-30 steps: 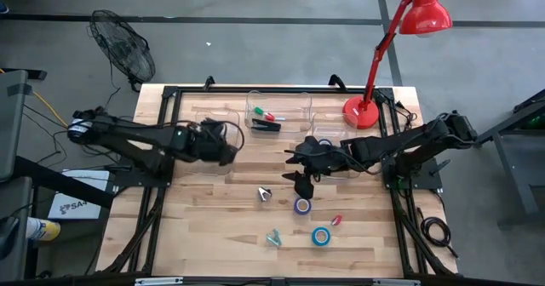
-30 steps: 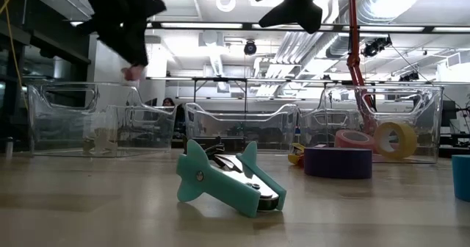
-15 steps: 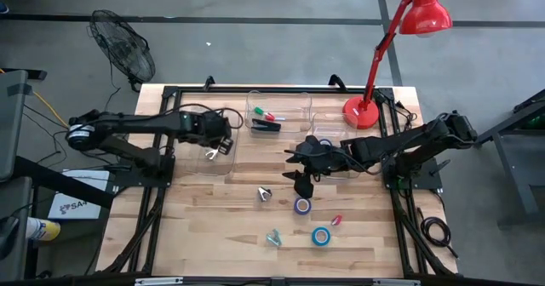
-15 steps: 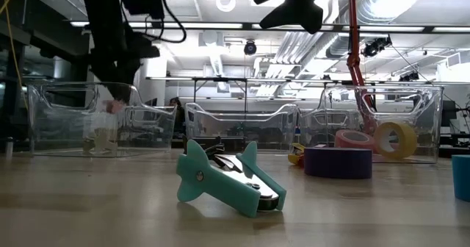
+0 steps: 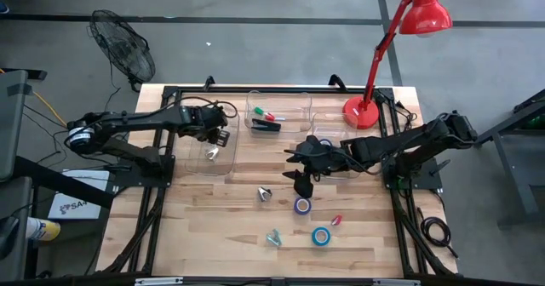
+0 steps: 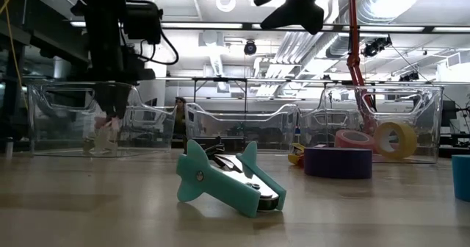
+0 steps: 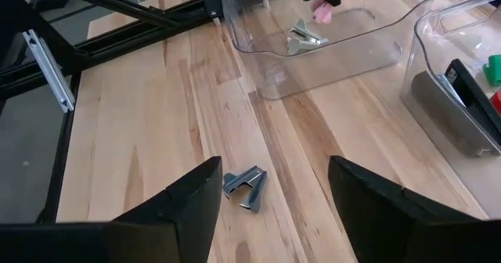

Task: Pick and place Stapler, Stapler remover, tape
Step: Put the pink staple remover into the bottom left transparent bin, then put the light blue tape into the bottom right transparent bin

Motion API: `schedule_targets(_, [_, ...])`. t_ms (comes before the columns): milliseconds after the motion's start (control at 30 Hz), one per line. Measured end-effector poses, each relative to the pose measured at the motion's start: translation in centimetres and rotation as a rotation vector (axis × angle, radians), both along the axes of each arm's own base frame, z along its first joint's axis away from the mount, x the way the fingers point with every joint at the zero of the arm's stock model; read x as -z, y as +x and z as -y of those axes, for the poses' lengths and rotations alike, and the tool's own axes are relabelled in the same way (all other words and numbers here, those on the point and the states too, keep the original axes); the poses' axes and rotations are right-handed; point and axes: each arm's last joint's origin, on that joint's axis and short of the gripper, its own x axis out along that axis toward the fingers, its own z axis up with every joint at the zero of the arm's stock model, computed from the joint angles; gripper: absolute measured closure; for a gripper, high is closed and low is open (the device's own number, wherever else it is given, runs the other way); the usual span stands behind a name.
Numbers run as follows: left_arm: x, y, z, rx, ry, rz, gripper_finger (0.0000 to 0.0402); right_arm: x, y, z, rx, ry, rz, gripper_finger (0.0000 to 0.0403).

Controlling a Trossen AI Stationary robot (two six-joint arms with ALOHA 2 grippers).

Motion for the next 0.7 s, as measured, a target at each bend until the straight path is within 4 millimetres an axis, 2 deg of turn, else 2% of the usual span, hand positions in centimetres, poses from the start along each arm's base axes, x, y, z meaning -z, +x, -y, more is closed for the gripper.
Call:
schedule_targets(100, [0.1, -0.1, -0.2, -0.009, -0.005, 0.000, 0.0218, 0.0, 0.0, 0.0, 0.000, 0.000, -0.002, 0.0179])
schedule_targets(233, [0.1, -0.1, -0.1, -0.007, -0.002, 0.001, 0.0183, 0.0, 0.0, 0.0, 0.001, 0.002, -0.003, 0.0176])
schedule_targets(500, [-0.1, -0.1, -0.1, 0.017, -0.011, 0.011, 0.0174, 0.3, -0.2, 0.0, 0.013, 0.016, -0.033, 0.0176])
schedule_targets(700, [-1.8, -0.3, 0.4, 0.109, -0.012, 0.155, 0.0173, 1.0, -0.8, 0.0, 0.072, 0.156, -0.127, 0.0176])
